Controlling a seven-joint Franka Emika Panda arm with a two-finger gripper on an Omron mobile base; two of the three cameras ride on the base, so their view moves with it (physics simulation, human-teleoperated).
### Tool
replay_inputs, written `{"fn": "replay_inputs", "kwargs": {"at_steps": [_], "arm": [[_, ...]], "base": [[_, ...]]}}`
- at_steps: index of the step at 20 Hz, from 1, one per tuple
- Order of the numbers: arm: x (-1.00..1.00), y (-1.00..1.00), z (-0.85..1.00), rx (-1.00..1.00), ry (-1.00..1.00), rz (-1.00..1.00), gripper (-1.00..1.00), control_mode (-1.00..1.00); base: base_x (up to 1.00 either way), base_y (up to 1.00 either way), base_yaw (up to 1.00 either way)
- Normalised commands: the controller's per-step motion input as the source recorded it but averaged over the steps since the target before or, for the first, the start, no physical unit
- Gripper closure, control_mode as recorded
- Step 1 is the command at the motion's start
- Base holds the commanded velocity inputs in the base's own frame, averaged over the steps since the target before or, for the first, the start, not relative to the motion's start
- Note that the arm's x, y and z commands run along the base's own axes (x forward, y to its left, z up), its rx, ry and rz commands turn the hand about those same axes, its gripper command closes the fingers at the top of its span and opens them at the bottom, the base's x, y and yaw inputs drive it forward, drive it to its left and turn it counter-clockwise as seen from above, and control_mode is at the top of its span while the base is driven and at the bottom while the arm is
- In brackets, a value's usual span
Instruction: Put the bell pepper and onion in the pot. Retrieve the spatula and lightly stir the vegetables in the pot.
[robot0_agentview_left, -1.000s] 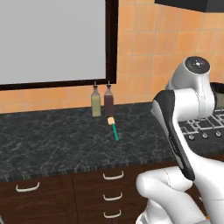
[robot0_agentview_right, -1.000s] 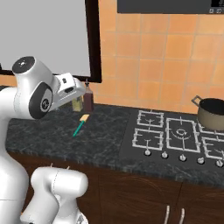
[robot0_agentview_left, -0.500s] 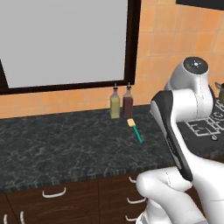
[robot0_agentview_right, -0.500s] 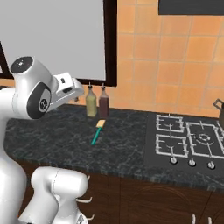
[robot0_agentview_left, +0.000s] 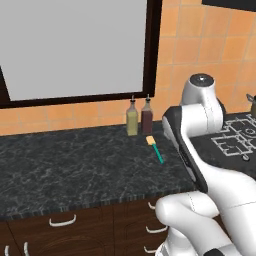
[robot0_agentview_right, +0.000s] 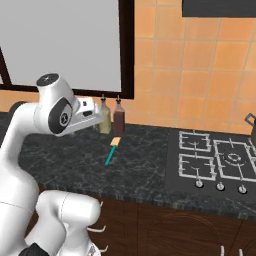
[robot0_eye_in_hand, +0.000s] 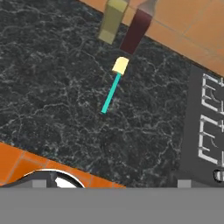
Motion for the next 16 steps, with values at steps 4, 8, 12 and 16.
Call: {"fn": "replay_inputs", "kwargs": {"at_steps": [4, 8, 12, 16], "arm": [[0.19, -0.13, -0.42, 0.10, 0.09, -0.04, -1.00, -1.00], [0.00, 0.00, 0.00, 0.00, 0.00, 0.00, -1.00, -1.00], [0.04, 0.04, -0.09, 0.00, 0.00, 0.00, -1.00, -1.00], [0.25, 0.33, -0.25, 0.00, 0.03, -0.02, -1.00, -1.00]], "base": [[0.00, 0.00, 0.00], [0.00, 0.00, 0.00], [0.00, 0.00, 0.00], [0.00, 0.00, 0.00]]}}
